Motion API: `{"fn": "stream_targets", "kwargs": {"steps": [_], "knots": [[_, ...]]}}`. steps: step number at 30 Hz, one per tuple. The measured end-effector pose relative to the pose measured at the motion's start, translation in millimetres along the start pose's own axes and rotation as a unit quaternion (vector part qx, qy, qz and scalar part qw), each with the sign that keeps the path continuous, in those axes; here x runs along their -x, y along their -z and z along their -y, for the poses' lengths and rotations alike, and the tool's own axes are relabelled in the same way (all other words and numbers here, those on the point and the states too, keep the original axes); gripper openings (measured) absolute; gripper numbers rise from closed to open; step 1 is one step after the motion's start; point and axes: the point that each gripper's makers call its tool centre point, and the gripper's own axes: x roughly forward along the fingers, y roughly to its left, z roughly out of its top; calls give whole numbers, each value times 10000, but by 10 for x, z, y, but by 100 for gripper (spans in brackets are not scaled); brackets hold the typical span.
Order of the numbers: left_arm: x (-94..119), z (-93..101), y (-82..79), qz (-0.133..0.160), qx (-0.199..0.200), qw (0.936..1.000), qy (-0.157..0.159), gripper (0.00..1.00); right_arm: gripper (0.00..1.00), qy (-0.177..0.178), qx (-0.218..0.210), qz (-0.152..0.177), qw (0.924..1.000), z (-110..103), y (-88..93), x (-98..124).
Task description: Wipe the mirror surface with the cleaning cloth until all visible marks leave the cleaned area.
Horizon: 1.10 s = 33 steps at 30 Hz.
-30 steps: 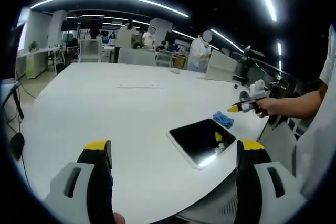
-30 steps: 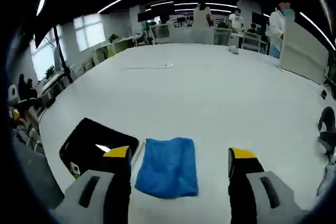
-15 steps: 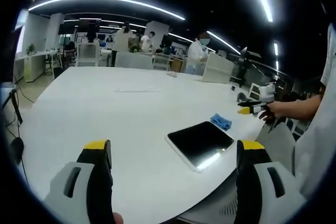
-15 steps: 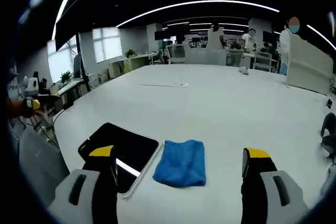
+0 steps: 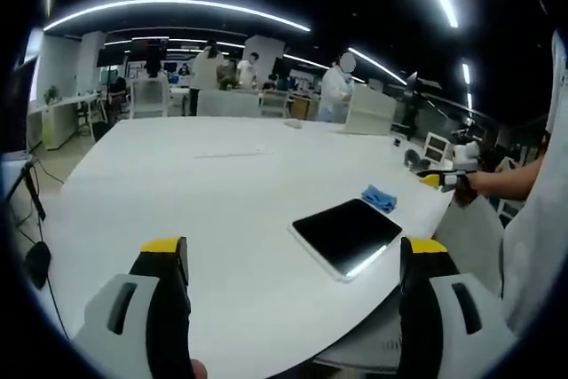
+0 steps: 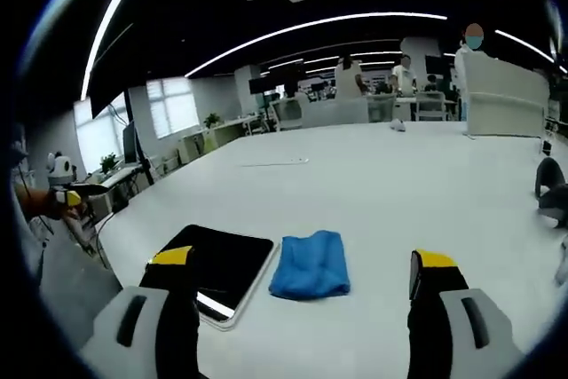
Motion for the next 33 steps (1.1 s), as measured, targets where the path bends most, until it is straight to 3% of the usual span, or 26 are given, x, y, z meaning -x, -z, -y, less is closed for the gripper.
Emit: {"fn": "stream_targets", "kwargs": {"steps": [5,13,16,33], "knots": [[6,7,9,-14,2,10000,22,99,99,52,-84,125,9999,-71,37,31],[85,-74,65,-48,59,10000,-12,99,99,330,-332,405,9981,3,18,47],[93,-120,51,-12,116,9999,-53,99,98,254,-321,247,9989,-68,77,36],[-55,-105,86,-152,-5,9997,204,99,98,609,-458,241,9968,-172,148,167]]}}
